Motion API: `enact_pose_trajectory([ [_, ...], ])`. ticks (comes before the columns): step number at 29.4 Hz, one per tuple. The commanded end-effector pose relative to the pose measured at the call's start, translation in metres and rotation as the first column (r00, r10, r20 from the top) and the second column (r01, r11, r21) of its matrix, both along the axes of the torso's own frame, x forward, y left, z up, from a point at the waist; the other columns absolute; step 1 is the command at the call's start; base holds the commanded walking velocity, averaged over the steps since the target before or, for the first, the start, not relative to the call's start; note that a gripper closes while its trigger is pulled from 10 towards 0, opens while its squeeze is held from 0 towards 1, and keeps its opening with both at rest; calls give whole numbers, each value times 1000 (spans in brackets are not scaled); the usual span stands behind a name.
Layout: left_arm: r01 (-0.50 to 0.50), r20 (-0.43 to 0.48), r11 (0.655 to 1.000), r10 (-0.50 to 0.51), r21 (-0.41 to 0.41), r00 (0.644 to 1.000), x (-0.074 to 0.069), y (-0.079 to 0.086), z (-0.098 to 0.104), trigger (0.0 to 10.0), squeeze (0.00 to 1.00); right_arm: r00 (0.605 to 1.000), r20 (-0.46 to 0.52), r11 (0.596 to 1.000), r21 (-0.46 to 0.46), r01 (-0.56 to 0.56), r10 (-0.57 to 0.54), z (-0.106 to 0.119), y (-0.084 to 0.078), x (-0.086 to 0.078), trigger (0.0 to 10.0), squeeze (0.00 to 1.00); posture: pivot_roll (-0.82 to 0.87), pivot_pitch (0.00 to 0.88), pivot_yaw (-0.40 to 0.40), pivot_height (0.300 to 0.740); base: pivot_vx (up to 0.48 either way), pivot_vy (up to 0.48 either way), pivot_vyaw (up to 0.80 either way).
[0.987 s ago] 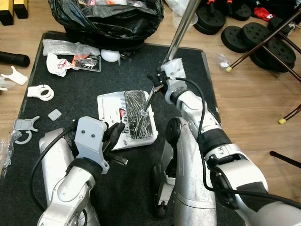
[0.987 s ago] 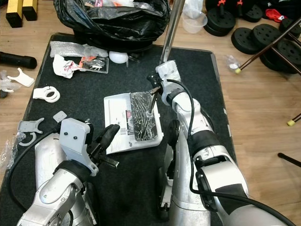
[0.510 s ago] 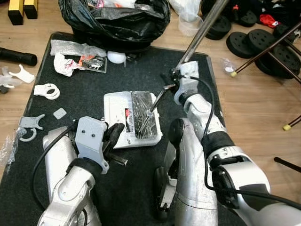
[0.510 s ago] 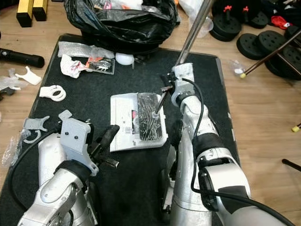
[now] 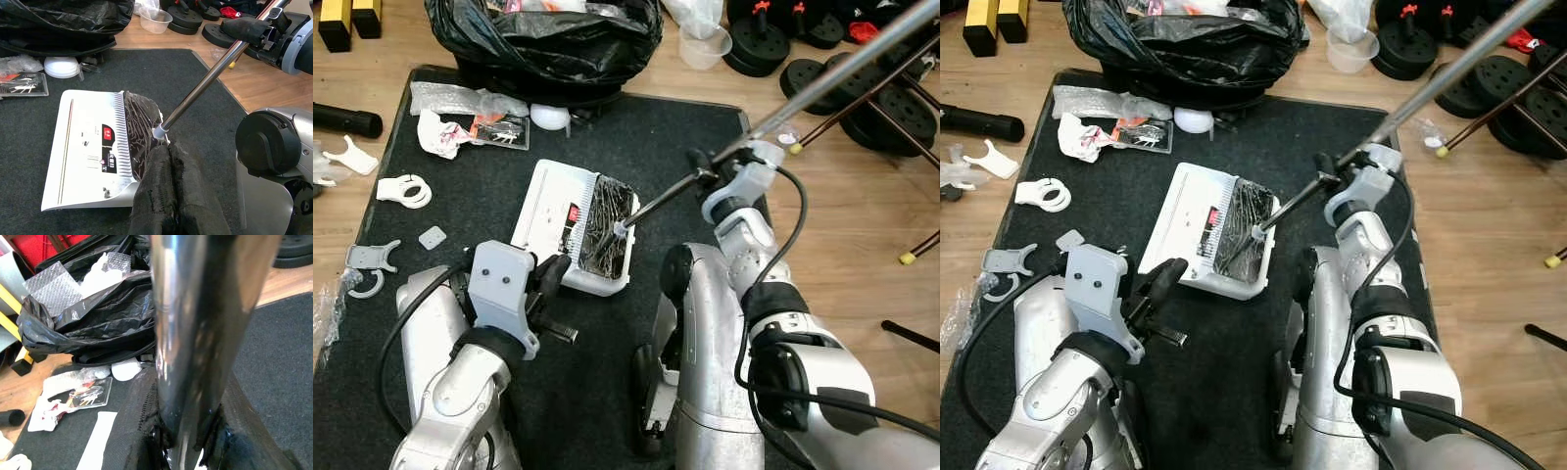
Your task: Sweep floor
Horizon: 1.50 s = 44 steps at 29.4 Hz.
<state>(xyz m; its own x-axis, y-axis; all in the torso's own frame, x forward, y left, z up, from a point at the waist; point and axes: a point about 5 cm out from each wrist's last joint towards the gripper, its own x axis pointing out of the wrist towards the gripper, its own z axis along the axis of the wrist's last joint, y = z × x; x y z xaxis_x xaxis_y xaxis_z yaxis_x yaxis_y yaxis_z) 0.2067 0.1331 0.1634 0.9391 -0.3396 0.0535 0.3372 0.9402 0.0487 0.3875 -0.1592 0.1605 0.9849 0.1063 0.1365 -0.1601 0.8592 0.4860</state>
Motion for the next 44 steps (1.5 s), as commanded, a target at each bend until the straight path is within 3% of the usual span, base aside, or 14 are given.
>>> enact_pose_trajectory([
  [1, 21, -36, 1000, -22, -13, 999, -2, -4, -7, 10000, 0, 1000, 2, 999, 44, 8, -8, -1, -4, -1, 0, 0, -48, 354, -220, 325, 0, 0, 0],
  [6, 21, -35, 1000, -22, -14, 999, -2, -4, -7, 10000, 0, 999, 40, 1000, 3, 6, -6, 8, -5, 1, 0, 0, -47, 352, -221, 325, 0, 0, 0],
  [7, 21, -35, 1000, -22, -15, 999, -2, -4, -7, 10000, 0, 999, 51, 1000, 1, 3, -3, 11, -5, 2, 10000, 0, -47, 352, -221, 325, 0, 0, 0],
  [17, 19, -35, 1000, -19, -14, 999, 2, -4, -7, 10000, 0, 966, 258, 996, 93, -5, -19, 69, -26, 7, 10000, 0, -55, 340, -218, 349, 0, 0, 0],
  [27, -17, -61, 1000, 16, -11, 998, 14, -1, -8, 10000, 0, 946, 323, 998, 63, 17, -36, 90, -39, 5, 10000, 0, -81, 315, -214, 379, 0, 0, 0],
  [28, -34, -74, 999, 32, -30, 997, 17, 1, -8, 10000, 0, 947, 320, 999, 47, 23, -37, 90, -40, 4, 5882, 0, -86, 309, -212, 384, 0, 0, 0],
  [29, -34, -74, 999, 32, -30, 997, 17, 1, -8, 10000, 0, 947, 320, 999, 47, 23, -37, 90, -40, 4, 5882, 0, -86, 309, -212, 384, 0, 0, 0],
  [30, -50, -88, 997, 45, -51, 995, 20, 3, -9, 10000, 0, 947, 319, 999, 41, 24, -36, 90, -42, 3, 0, 0, -90, 306, -210, 389, 0, 0, 0],
  [35, -103, -114, 989, 91, -104, 989, 29, 7, -9, 10000, 0, 948, 314, 999, 28, 40, -47, 88, -49, 0, 0, 0, -92, 294, -206, 409, 0, 0, 0],
  [44, -117, -122, 987, 102, -115, 987, 33, 8, -9, 10000, 0, 947, 318, 999, 8, 47, -47, 91, -52, -1, 0, 0, -95, 282, -208, 444, 0, 0, 0],
])
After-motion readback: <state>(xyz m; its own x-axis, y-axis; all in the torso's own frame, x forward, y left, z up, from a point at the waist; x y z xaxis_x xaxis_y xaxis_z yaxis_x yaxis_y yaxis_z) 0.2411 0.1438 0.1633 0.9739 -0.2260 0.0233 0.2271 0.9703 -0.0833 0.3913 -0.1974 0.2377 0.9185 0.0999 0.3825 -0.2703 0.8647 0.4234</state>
